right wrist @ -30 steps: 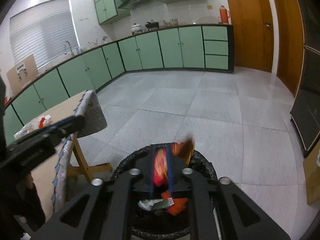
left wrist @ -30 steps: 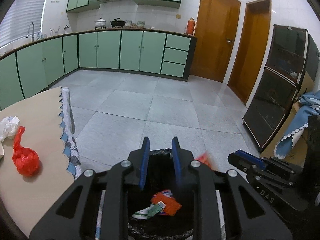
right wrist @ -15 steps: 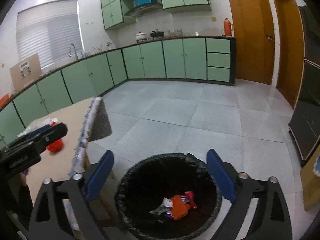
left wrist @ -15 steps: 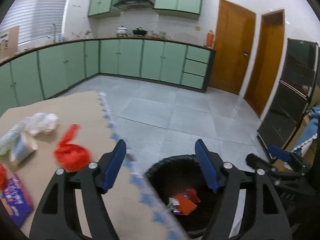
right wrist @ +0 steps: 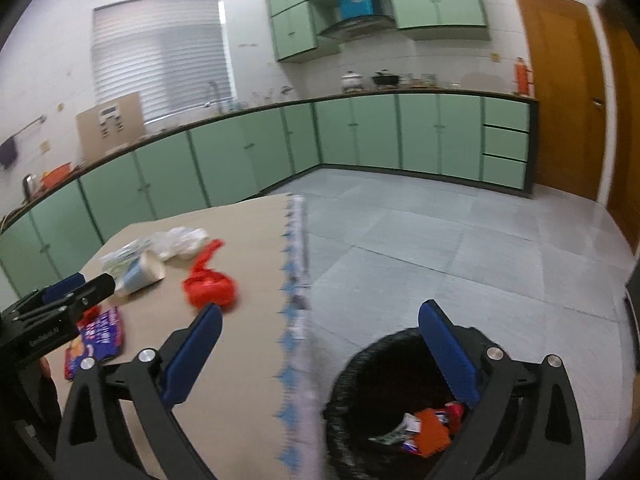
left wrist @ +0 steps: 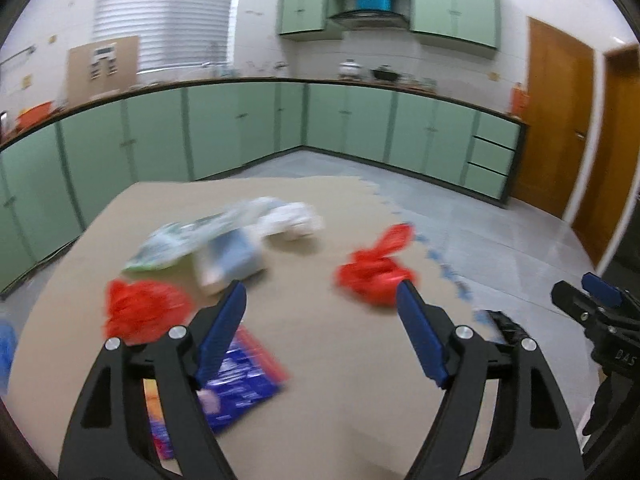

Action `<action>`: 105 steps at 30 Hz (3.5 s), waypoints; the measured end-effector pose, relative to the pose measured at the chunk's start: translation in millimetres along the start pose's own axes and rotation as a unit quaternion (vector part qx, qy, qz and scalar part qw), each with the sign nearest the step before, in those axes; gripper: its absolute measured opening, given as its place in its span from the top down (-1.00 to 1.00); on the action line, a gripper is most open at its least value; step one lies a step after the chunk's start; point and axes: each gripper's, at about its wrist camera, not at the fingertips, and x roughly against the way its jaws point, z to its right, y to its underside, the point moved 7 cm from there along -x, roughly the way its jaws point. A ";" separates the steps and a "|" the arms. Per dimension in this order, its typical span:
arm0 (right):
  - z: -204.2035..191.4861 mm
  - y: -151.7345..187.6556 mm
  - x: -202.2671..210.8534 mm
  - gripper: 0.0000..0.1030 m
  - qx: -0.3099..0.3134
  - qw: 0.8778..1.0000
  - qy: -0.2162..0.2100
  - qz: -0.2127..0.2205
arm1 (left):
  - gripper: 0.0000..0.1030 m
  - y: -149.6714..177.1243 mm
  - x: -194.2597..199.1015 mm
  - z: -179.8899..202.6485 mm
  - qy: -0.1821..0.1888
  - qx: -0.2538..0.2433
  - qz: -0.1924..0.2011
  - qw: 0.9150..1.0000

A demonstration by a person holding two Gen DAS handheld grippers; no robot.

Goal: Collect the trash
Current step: 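Move both open grippers back to the table, then grasp the blue cracker bag with the left gripper while the right gripper grasps the red plastic bag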

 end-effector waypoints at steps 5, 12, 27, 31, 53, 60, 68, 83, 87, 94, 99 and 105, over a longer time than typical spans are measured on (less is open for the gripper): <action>-47.9 4.9 -10.2 -0.87 0.028 0.999 -0.032 -0.003 | -0.47 14.9 14.4 -48.9 -0.052 0.008 -0.002 0.999; -90.7 13.1 -14.9 -0.87 0.059 0.996 -0.059 -0.012 | -0.50 39.0 19.3 -94.7 -0.090 0.027 -0.027 0.995; -112.1 16.0 -14.6 -0.87 0.089 0.994 -0.060 -0.016 | -0.48 77.3 1.0 -110.9 -0.051 0.102 -0.095 0.989; -114.2 16.2 -14.3 -0.87 0.094 0.994 -0.060 -0.016 | 0.08 80.9 -1.9 -105.9 -0.044 0.104 -0.100 0.989; -100.3 15.4 -17.6 -0.87 0.093 0.995 -0.044 -0.018 | 0.67 56.4 -3.5 -62.6 0.010 0.071 -0.086 0.994; -68.9 10.7 -16.0 -0.87 0.068 0.997 -0.021 -0.015 | 0.12 56.9 -12.1 -21.4 0.031 0.032 -0.084 0.995; -54.9 11.3 -15.7 -0.87 0.058 0.998 -0.015 -0.015 | -0.13 60.2 -29.5 12.8 0.036 0.007 -0.098 0.995; -45.4 24.9 -23.5 -0.87 0.045 0.998 -0.017 -0.031 | 0.75 70.5 -45.1 15.8 0.034 0.002 -0.109 0.993; -45.2 28.6 -24.3 -0.87 0.044 0.998 -0.020 -0.034 | 0.80 70.6 -43.6 9.0 0.048 0.025 -0.104 0.993; -48.5 34.5 -27.1 -0.87 0.043 0.998 -0.027 -0.040 | 0.91 67.8 -34.0 -12.3 0.042 0.048 -0.096 0.993; -50.0 35.9 -30.0 -0.86 0.043 0.998 -0.032 -0.043 | 0.96 62.5 -22.5 -22.2 0.040 0.056 -0.085 0.994; -46.9 33.9 -29.3 -0.86 0.038 0.998 -0.031 -0.042 | 0.99 52.7 -7.3 -24.4 0.045 0.061 -0.067 0.995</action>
